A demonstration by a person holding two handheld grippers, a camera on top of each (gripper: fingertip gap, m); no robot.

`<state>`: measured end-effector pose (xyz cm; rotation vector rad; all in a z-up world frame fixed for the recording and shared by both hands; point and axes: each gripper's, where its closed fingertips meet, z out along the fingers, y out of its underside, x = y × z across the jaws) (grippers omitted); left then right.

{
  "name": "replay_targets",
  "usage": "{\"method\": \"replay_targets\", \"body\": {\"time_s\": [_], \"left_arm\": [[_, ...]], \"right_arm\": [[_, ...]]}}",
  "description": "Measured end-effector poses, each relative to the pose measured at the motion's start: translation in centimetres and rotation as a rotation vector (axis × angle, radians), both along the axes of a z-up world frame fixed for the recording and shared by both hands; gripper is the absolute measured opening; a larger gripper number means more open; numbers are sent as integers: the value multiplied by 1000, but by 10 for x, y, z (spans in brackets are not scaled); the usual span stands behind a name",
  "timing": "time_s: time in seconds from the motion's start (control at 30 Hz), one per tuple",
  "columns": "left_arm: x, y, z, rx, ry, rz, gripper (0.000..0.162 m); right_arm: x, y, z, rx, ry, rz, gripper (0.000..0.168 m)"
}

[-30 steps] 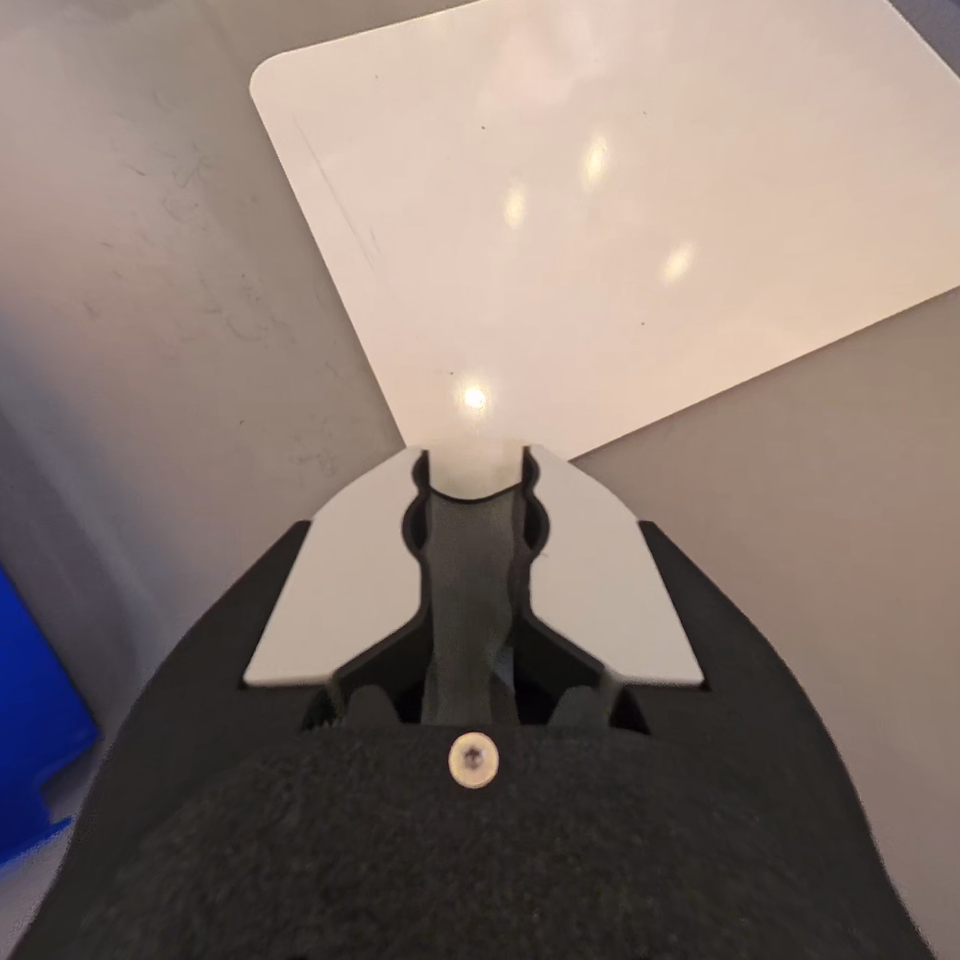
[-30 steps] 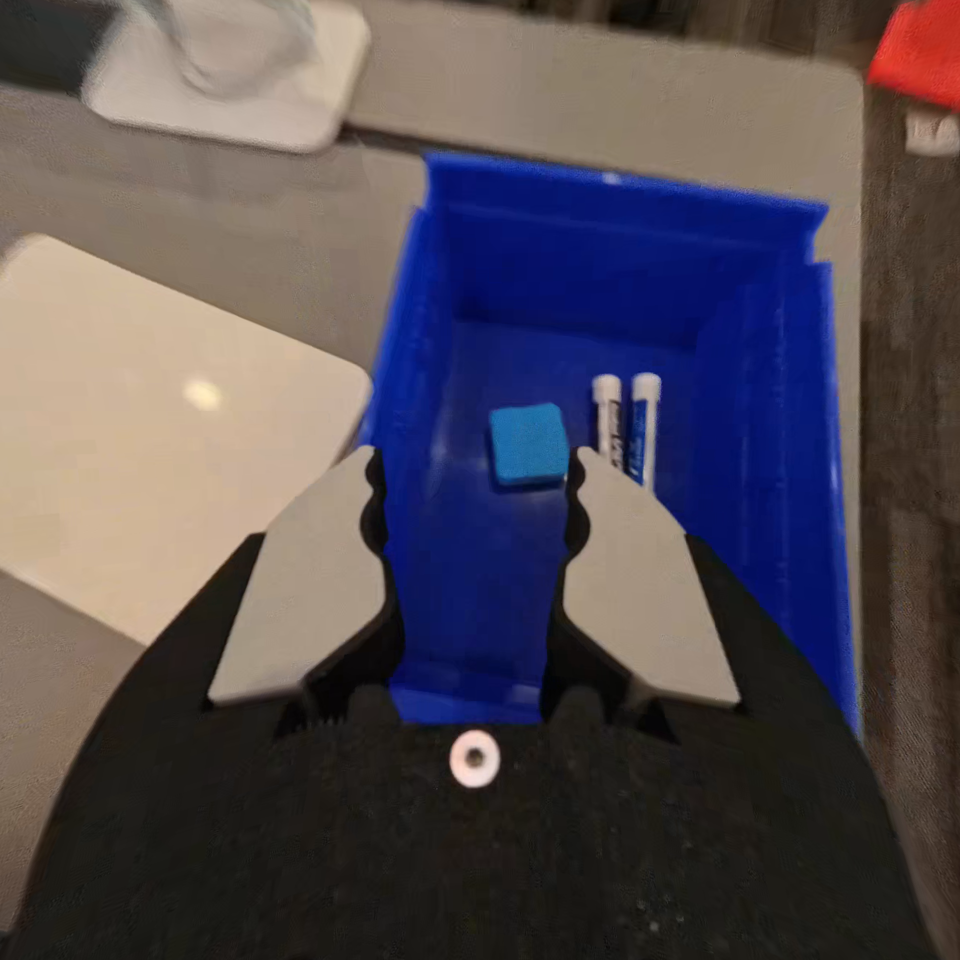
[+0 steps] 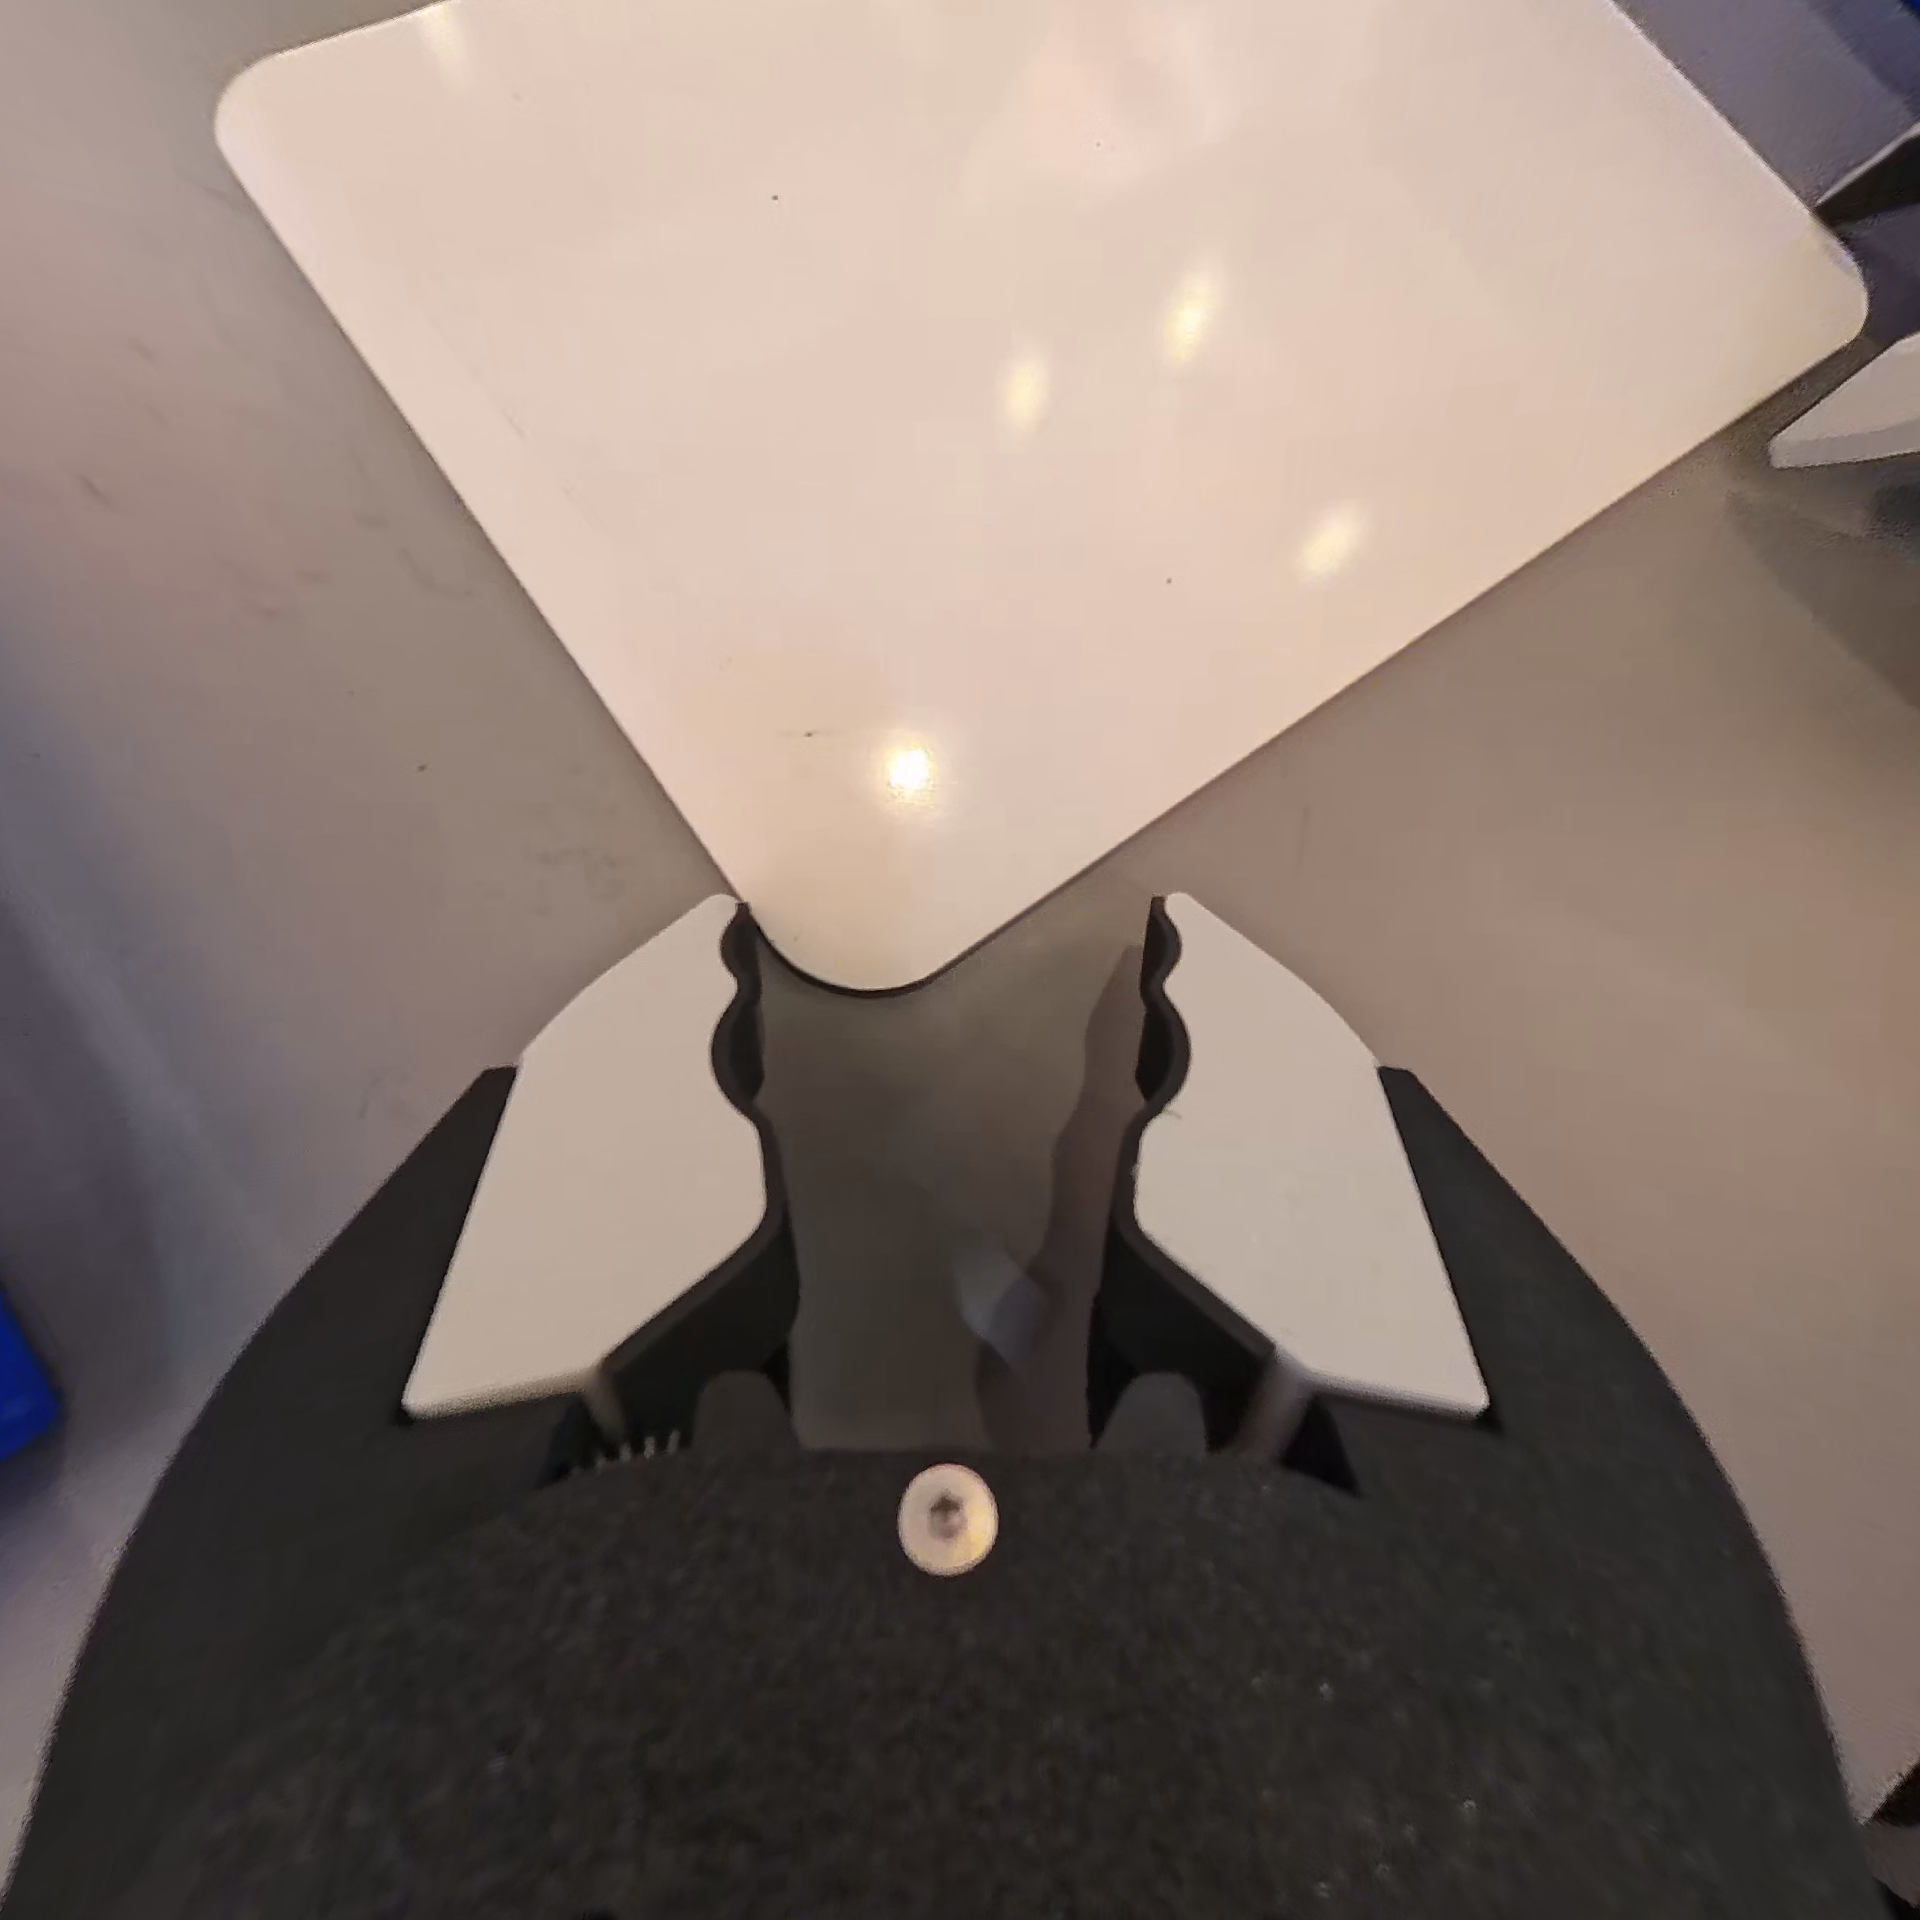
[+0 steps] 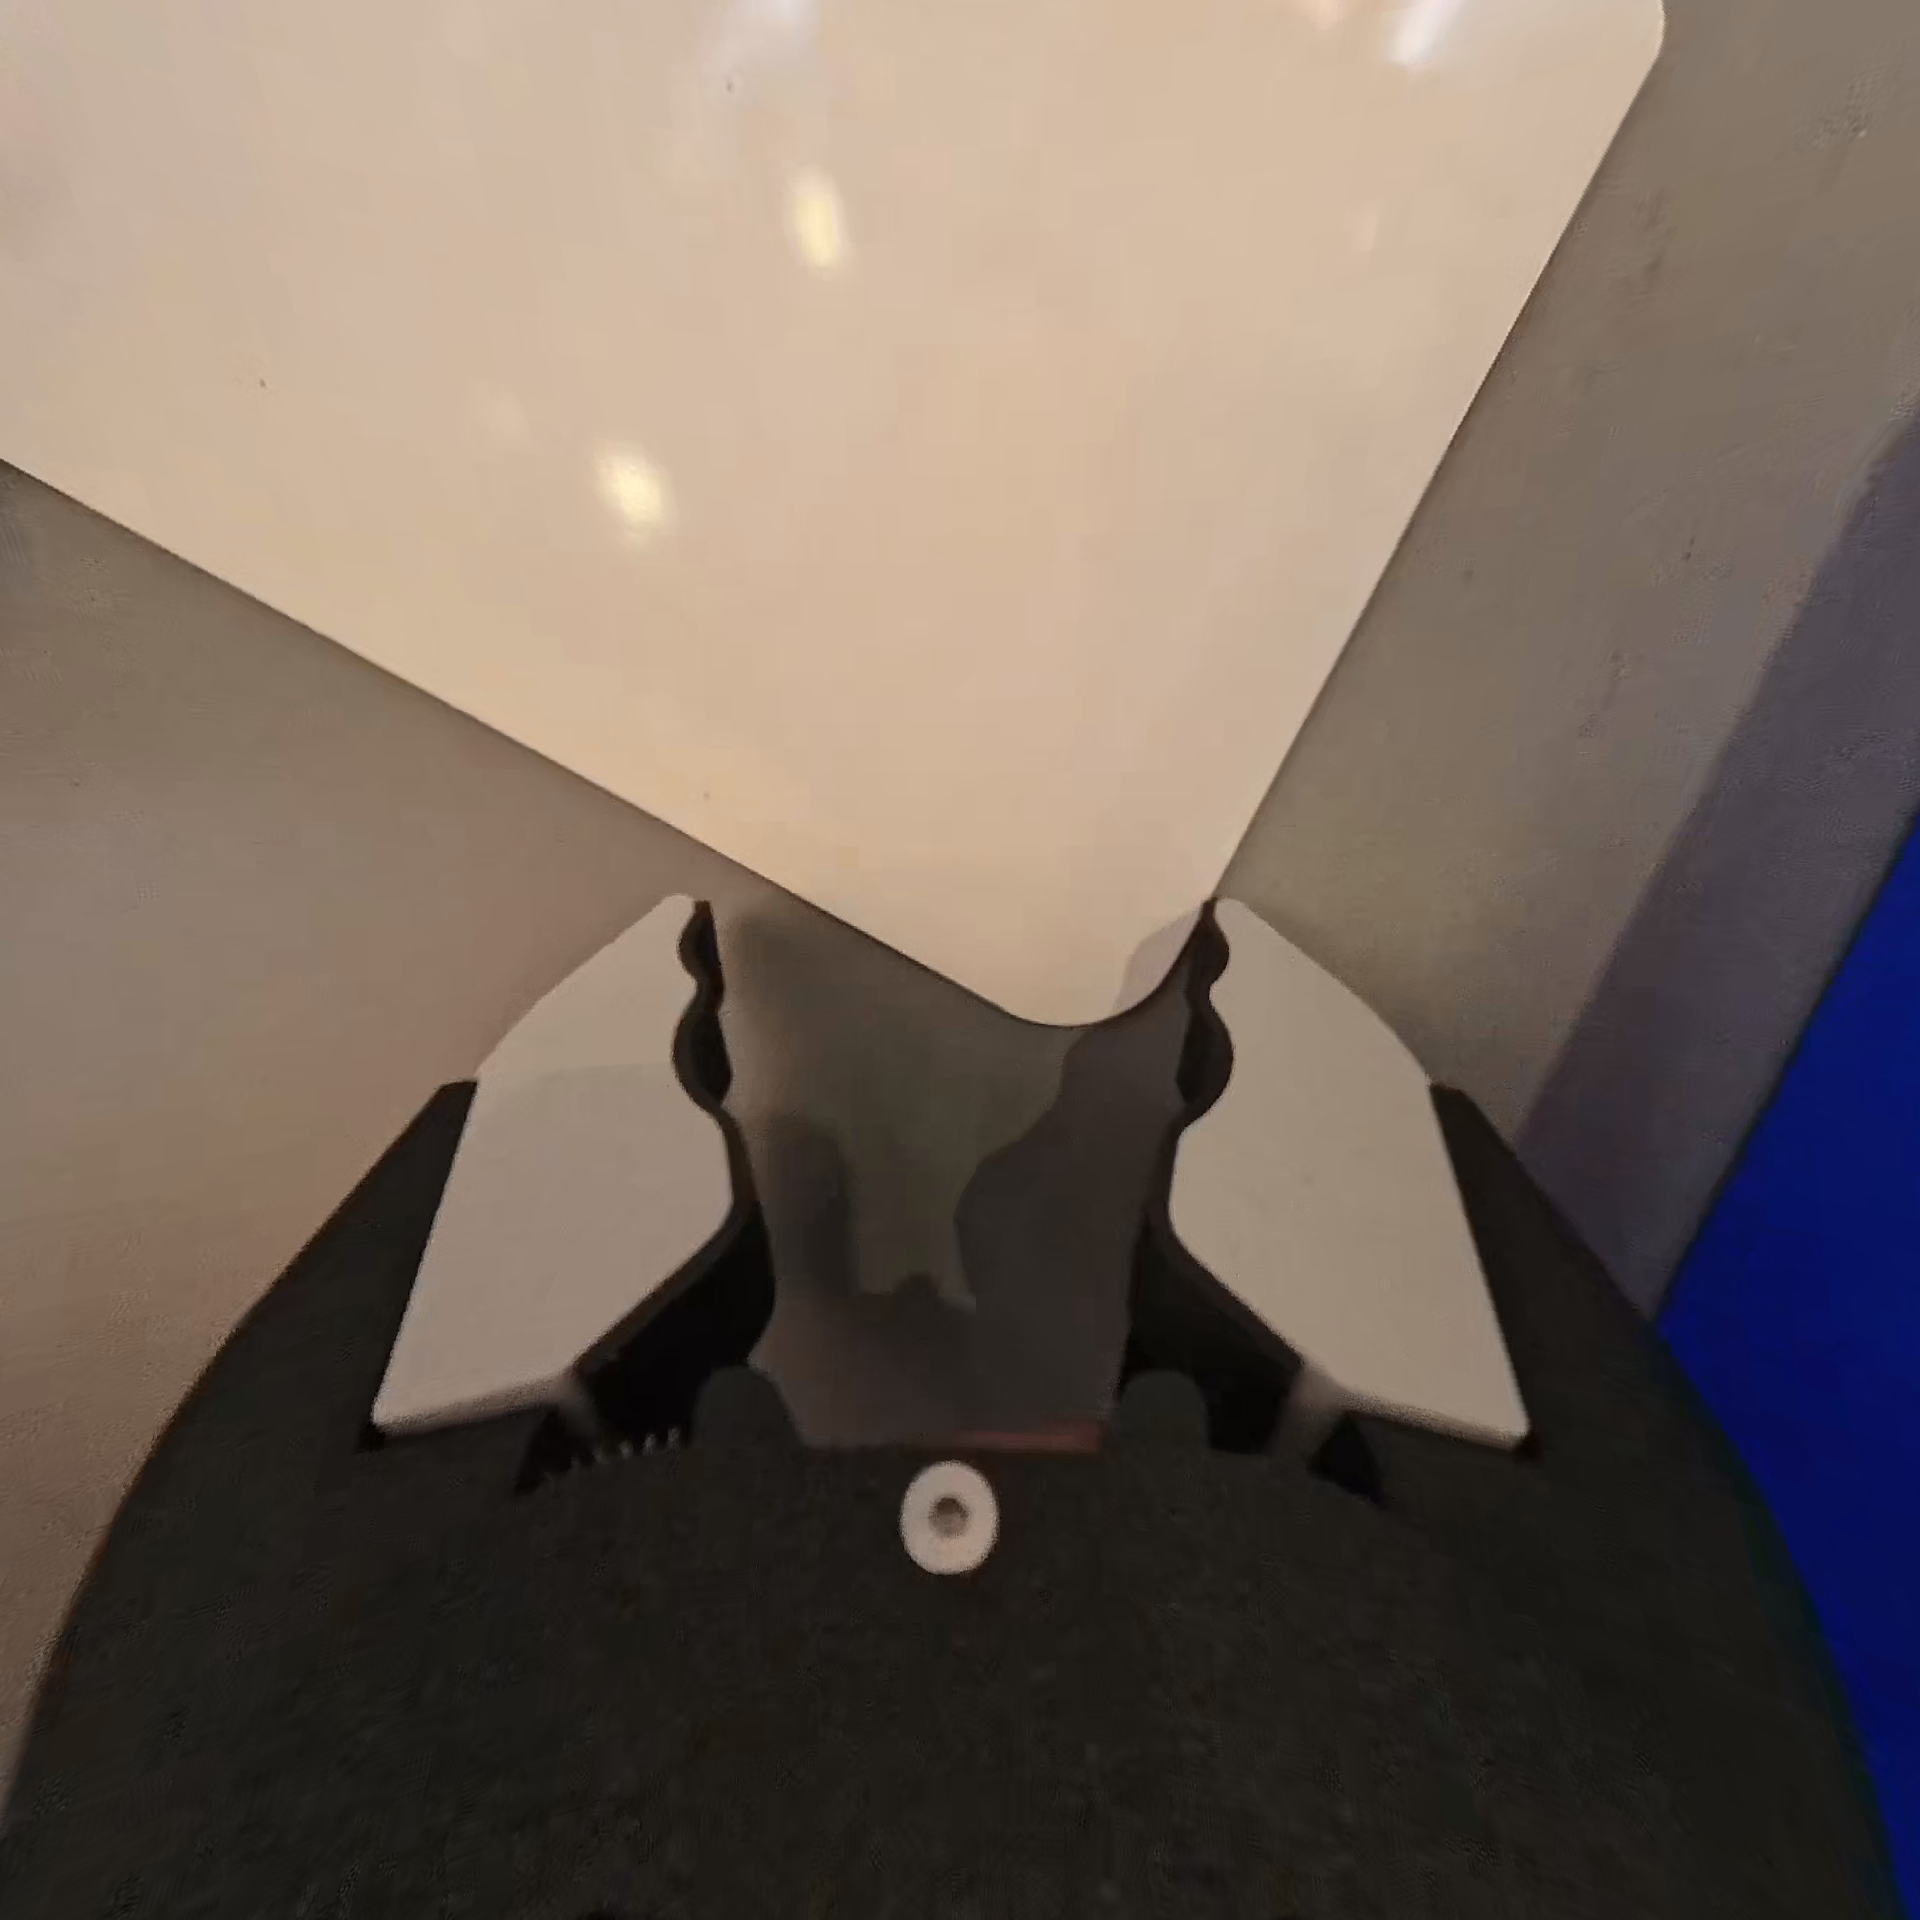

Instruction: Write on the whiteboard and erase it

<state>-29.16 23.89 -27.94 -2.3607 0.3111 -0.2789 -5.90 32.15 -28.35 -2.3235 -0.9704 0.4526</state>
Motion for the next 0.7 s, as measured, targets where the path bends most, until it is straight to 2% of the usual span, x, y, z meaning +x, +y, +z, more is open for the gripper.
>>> {"method": "replay_targets", "body": {"time_s": [0.17,0.23,0.27,0.33,0.4,0.5,0.6,0.7], "left_arm": [[-2,1,-1,4,15,3,70],[-6,-1,3,-10,-5,18,63],[-8,-4,10,-5,-29,30,65],[-11,-17,32,57,-84,74,69],[-18,-38,45,142,-111,161,68],[-33,-75,37,196,-104,308,65],[-47,-101,23,159,-66,391,66],[-57,-103,32,195,-44,404,64]], "right_arm": [[-1,5,0,6,-13,2,84],[4,6,6,34,-9,-32,69],[9,4,14,78,3,-57,74],[19,-12,37,213,48,-85,78],[36,-43,52,330,100,-117,73],[72,-86,55,411,160,-226,69],[95,-93,63,449,230,-307,70],[107,-90,68,486,217,-313,69]]}}
